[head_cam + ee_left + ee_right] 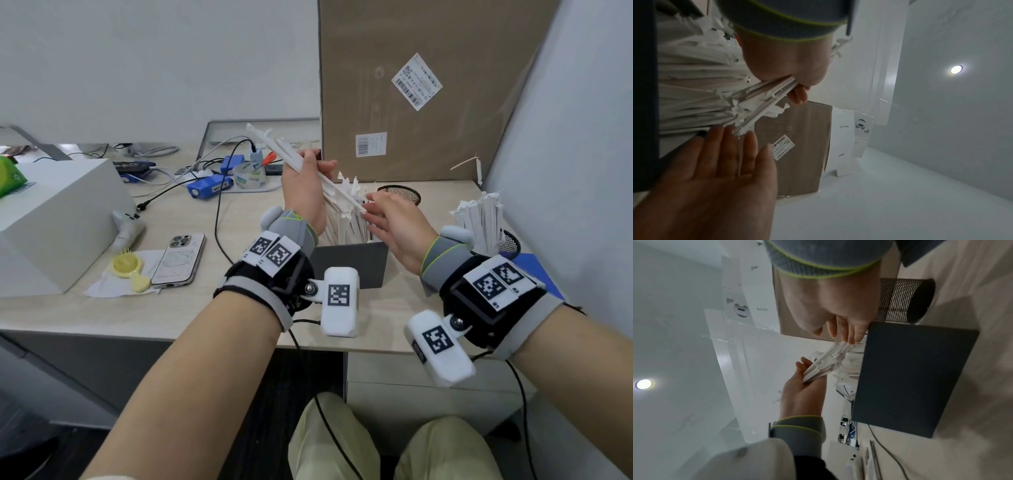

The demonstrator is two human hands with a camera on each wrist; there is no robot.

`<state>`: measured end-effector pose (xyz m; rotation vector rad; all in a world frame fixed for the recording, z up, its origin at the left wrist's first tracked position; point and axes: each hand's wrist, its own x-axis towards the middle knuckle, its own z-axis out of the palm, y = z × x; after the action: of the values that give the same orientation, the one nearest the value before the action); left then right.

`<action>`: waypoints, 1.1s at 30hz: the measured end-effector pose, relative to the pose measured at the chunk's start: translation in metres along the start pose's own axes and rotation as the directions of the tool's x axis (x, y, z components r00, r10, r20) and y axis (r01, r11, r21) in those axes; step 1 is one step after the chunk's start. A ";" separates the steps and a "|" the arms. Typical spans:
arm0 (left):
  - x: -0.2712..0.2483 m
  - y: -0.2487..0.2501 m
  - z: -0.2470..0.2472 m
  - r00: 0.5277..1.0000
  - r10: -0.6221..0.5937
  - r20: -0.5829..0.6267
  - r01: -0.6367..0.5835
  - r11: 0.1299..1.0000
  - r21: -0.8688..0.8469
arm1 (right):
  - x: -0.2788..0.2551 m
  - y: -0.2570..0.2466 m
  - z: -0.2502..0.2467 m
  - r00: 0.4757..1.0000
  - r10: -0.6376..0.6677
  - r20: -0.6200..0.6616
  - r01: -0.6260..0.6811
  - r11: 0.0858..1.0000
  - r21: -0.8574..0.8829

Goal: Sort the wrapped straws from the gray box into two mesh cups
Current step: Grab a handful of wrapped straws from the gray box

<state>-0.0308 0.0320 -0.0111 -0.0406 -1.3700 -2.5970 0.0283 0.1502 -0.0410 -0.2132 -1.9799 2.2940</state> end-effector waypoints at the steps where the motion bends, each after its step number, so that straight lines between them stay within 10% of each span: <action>1: -0.001 0.001 0.001 1.000 -0.006 0.002 0.006 1.000 -0.026 | 0.001 0.000 0.002 0.999 0.034 0.018 -0.035 0.998 0.053; 8: -0.009 -0.010 0.006 0.998 -0.047 0.036 0.048 0.999 -0.018 | 0.001 -0.001 0.014 0.984 0.143 0.109 -0.173 0.919 0.354; 33: -0.012 -0.016 -0.012 0.977 -0.208 -0.057 0.209 0.978 0.020 | -0.001 -0.003 -0.002 0.993 0.094 -0.073 -0.087 0.993 0.084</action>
<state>-0.0216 0.0326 -0.0326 0.1862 -1.4594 -2.7250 0.0294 0.1523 -0.0386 -0.3856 -1.8734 2.3767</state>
